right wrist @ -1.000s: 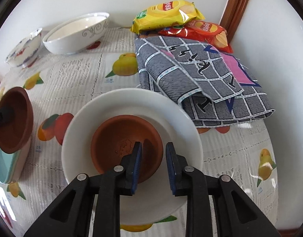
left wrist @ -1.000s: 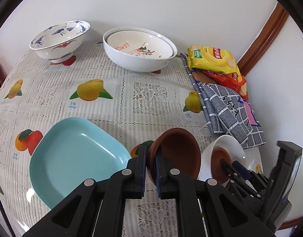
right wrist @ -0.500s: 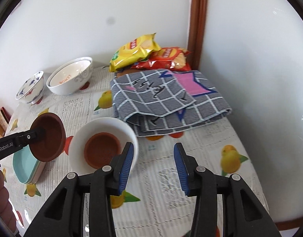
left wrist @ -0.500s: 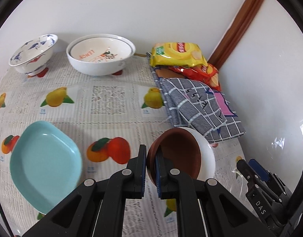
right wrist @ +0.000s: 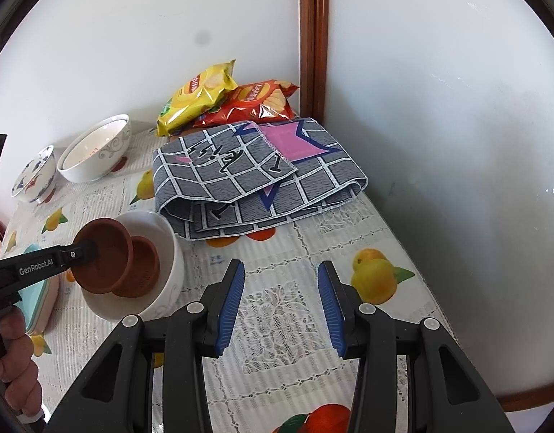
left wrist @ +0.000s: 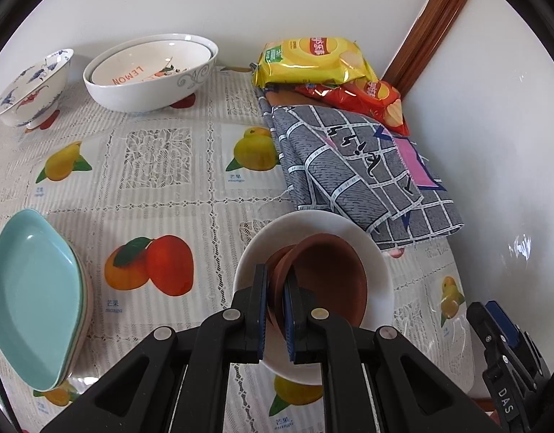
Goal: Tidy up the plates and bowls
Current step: 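Lower the left gripper's brown bowl into the white bowl and open the left gripper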
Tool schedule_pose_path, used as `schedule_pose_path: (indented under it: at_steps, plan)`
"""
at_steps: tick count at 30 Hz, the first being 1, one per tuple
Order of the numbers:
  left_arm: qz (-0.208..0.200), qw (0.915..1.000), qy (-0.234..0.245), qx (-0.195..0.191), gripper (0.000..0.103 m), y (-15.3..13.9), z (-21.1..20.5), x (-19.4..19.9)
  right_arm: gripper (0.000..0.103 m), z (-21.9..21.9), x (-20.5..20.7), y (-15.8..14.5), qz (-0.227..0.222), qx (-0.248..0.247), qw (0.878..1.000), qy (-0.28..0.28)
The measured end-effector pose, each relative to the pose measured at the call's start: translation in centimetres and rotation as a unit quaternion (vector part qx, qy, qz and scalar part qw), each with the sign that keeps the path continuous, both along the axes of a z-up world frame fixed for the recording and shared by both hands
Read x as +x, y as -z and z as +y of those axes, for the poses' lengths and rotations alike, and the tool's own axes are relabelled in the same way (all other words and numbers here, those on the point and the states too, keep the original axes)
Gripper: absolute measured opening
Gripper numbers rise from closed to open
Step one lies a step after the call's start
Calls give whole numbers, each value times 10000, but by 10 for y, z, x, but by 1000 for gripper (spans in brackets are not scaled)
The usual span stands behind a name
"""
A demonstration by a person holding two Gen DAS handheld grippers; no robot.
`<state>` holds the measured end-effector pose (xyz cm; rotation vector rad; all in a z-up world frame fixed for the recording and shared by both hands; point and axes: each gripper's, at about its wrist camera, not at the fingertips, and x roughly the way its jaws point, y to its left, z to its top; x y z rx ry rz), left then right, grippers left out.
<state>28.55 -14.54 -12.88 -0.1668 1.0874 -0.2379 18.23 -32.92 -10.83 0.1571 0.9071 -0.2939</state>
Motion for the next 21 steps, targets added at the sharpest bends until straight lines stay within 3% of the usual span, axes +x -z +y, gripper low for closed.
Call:
schedule_pose_path:
  at_steps: [21]
  plan:
    - [160,9999,-13,17,10,17,-9,8,44,3,9,20,45,136,9996,-241]
